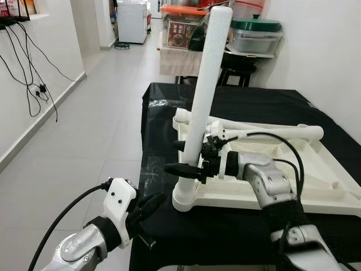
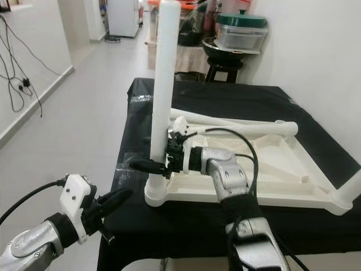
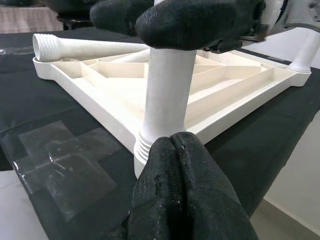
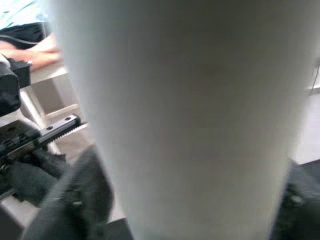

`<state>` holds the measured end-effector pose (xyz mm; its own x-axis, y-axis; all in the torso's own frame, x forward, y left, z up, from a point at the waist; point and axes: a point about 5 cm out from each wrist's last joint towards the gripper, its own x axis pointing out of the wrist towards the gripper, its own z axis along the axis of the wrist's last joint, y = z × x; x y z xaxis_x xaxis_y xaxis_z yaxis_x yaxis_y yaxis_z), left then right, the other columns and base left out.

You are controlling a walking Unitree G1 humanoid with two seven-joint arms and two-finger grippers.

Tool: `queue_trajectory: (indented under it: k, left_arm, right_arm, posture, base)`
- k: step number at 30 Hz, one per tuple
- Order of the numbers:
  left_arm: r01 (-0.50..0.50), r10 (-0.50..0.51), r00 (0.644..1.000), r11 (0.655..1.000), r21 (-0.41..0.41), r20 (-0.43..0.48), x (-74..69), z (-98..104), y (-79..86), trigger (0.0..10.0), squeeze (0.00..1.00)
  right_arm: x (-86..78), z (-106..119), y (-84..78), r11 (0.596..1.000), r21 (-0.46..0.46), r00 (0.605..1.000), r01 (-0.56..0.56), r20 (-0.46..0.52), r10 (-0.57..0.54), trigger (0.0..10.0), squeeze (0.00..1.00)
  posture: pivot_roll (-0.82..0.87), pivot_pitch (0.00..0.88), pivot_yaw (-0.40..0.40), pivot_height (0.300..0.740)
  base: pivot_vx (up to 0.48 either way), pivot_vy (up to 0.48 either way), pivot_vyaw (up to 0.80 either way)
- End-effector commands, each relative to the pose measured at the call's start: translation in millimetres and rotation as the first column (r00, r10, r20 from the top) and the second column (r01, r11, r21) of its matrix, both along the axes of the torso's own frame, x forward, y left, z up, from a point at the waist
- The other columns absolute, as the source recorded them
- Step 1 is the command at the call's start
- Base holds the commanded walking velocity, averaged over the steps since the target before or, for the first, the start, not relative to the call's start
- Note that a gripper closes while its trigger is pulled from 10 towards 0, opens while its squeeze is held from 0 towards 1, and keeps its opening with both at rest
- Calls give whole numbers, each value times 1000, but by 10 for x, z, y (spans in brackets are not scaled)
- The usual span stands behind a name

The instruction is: Building children table

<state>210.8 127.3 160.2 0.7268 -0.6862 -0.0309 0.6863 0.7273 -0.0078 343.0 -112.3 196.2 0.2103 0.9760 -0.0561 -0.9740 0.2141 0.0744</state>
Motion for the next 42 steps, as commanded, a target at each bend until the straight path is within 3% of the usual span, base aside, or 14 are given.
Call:
queue_trajectory:
  k: [1,15,18,22,25,26,31,32,34,35,39,40,41,42]
  left_arm:
    - [-7,7,1000,1000,13,-5,-17,-43,-9,10000,0]
    - [-108,110,979,994,-23,170,-190,158,-16,10000,0]
    - [-136,139,977,990,-30,162,-288,185,-49,10000,0]
    - [-145,136,977,989,41,163,-340,116,-58,10000,0]
    - [-144,133,977,988,57,165,-344,94,-52,10000,0]
    - [-164,152,974,985,58,169,-356,67,-33,10000,0]
    - [-257,252,956,966,12,148,-383,12,55,10000,0]
    - [-283,281,950,959,-2,135,-389,-13,83,10000,0]
    - [-283,281,950,959,-2,135,-389,-13,83,10000,0]
    - [-299,298,946,954,-11,127,-397,-27,94,10000,0]
    - [-307,306,943,952,-15,134,-406,-32,81,10000,0]
    - [-304,302,942,953,-12,147,-401,-30,65,10000,0]
    - [-304,302,942,953,-12,147,-401,-30,65,10000,0]
    - [-305,303,940,952,-13,157,-393,-31,53,10000,0]
  right_arm:
    - [38,-10,-60,999,-12,999,-29,-24,29,0,0]
    - [-11,-163,-35,939,-38,940,342,-10,-342,0,0]
    - [-334,-551,249,760,-43,751,648,-132,-647,0,0]
    - [-470,-604,354,667,-52,649,743,-187,-738,0,0]
    - [-452,-608,347,671,-59,653,739,-181,-735,0,0]
    - [-362,-558,277,691,-73,679,720,-136,-722,10000,0]
    - [-169,-412,-17,706,-97,707,701,-33,-707,10000,0]
    - [-121,-353,-118,740,-101,743,666,-4,-669,10000,506]
    - [-121,-353,-118,740,-101,743,666,-4,-669,10000,506]
    - [-114,-308,-186,762,-110,767,638,3,-642,10000,1000]
    - [-69,-170,-293,818,-93,823,567,25,-568,10000,1000]
    - [-64,-81,-321,863,-70,866,500,48,-497,10000,741]
    - [-64,-81,-321,863,-70,866,500,48,-497,10000,741]
    - [-79,11,-343,917,-39,917,397,57,-395,10000,0]
  posture:
    - [50,0,-120,740]
    - [29,0,-115,740]
    - [18,0,-100,740]
    - [6,0,-78,740]
    - [6,0,-78,740]
    - [5,0,-78,740]
    - [13,0,-83,740]
    - [20,0,-85,740]
    - [20,0,-85,740]
    - [20,0,-86,740]
    - [25,0,-88,740]
    - [31,0,-94,740]
    - [31,0,-94,740]
    - [39,0,-97,740]
  base:
    - [0,0,0]
    - [0,0,0]
    - [0,0,0]
    - [0,0,0]
    - [0,0,0]
    - [0,0,0]
    - [0,0,0]
    - [0,0,0]
    - [0,0,0]
    - [0,0,0]
    - [0,0,0]
    - [0,0,0]
    - [0,0,0]
    - [0,0,0]
